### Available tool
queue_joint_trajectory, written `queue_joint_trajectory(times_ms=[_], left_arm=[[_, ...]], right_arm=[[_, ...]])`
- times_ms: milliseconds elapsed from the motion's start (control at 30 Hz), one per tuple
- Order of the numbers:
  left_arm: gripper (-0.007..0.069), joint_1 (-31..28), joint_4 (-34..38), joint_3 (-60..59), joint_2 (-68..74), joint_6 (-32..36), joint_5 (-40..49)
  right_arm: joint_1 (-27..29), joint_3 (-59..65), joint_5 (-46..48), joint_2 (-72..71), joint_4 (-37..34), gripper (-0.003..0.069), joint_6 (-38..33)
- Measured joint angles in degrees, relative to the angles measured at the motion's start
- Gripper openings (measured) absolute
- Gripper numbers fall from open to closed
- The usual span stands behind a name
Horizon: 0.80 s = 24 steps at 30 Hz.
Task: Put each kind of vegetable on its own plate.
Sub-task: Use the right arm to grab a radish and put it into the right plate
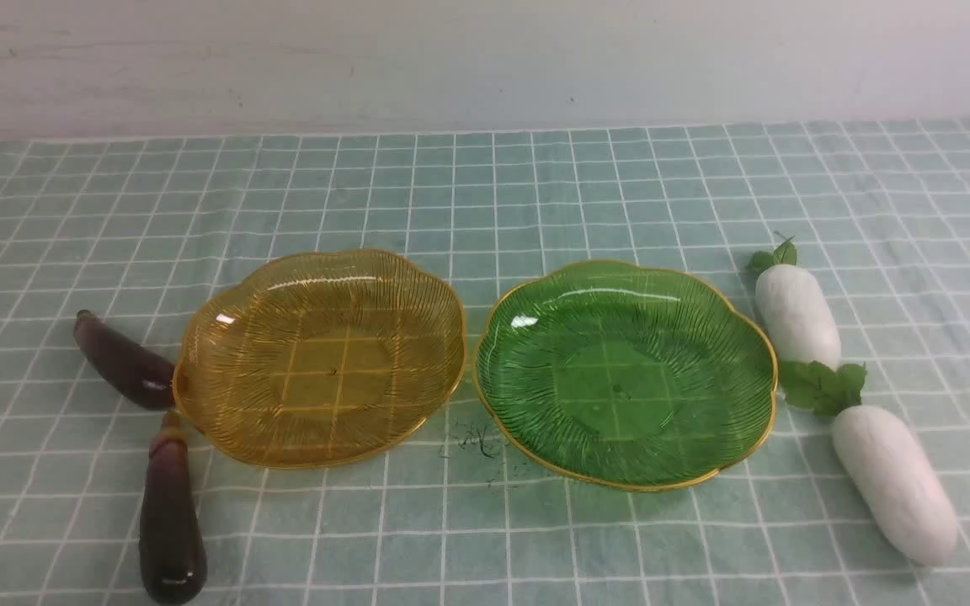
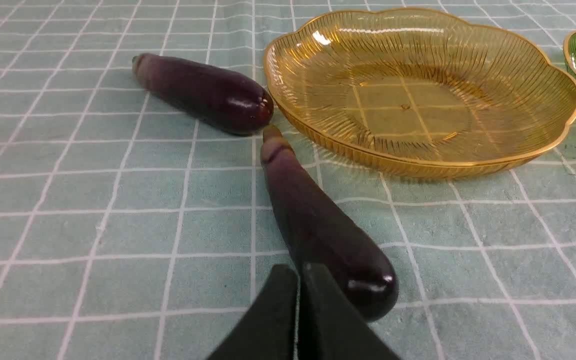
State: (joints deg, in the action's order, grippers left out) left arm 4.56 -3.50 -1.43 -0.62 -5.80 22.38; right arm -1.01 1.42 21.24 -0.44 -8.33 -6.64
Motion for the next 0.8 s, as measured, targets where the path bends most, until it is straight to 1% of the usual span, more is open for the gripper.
queue_joint_trajectory(times_ms=[600,800], left_arm=[[-0.0008,0.0,0.0,0.0,0.0,0.0,0.0],[-0.0008,0.0,-3.1,0.0,0.0,0.4,0.0]], right_arm=[[0.0,0.0,0.0,0.0,0.0,0.0064,0.0],[0.0,0.0,0.0,0.0,0.0,0.0064,0.0]])
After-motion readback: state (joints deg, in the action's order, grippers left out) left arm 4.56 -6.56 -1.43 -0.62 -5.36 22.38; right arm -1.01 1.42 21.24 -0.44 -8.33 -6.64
